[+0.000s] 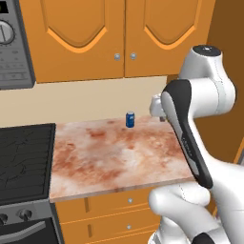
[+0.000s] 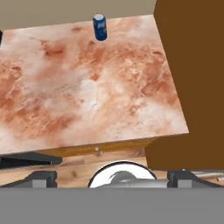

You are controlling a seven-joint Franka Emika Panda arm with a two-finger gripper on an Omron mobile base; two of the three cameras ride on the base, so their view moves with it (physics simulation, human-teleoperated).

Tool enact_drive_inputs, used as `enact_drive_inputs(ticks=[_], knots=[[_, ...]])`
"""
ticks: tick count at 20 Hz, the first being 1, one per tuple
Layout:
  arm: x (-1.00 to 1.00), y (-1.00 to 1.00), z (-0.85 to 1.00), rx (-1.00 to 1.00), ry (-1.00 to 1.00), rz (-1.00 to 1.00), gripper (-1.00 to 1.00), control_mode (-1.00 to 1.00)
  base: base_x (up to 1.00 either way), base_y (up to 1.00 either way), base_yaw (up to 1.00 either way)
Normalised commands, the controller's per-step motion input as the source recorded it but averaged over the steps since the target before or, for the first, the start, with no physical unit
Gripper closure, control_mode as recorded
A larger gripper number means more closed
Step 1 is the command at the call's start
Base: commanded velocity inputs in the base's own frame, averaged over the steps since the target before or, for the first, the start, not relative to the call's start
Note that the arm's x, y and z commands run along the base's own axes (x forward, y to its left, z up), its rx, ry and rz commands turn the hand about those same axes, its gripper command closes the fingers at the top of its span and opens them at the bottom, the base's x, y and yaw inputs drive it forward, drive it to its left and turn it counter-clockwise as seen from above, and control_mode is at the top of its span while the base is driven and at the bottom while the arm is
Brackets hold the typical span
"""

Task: Close all open cabinet doors.

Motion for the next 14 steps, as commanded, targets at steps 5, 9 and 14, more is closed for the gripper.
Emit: enact_drive_inputs(ticks=[5,9,14], knots=[[-0.4,-0.26,-0.66,0.0,0.05,0.0,-1.0,-1.0,0.0,0.0,0.0],[-0.08,-0.09,-0.28,0.0,0.05,0.01,-1.0,-1.0,0.0,0.0,0.0],[0.0,0.0,0.0,0.0,0.0,0.0,-1.0,-1.0,0.0,0.0,0.0]])
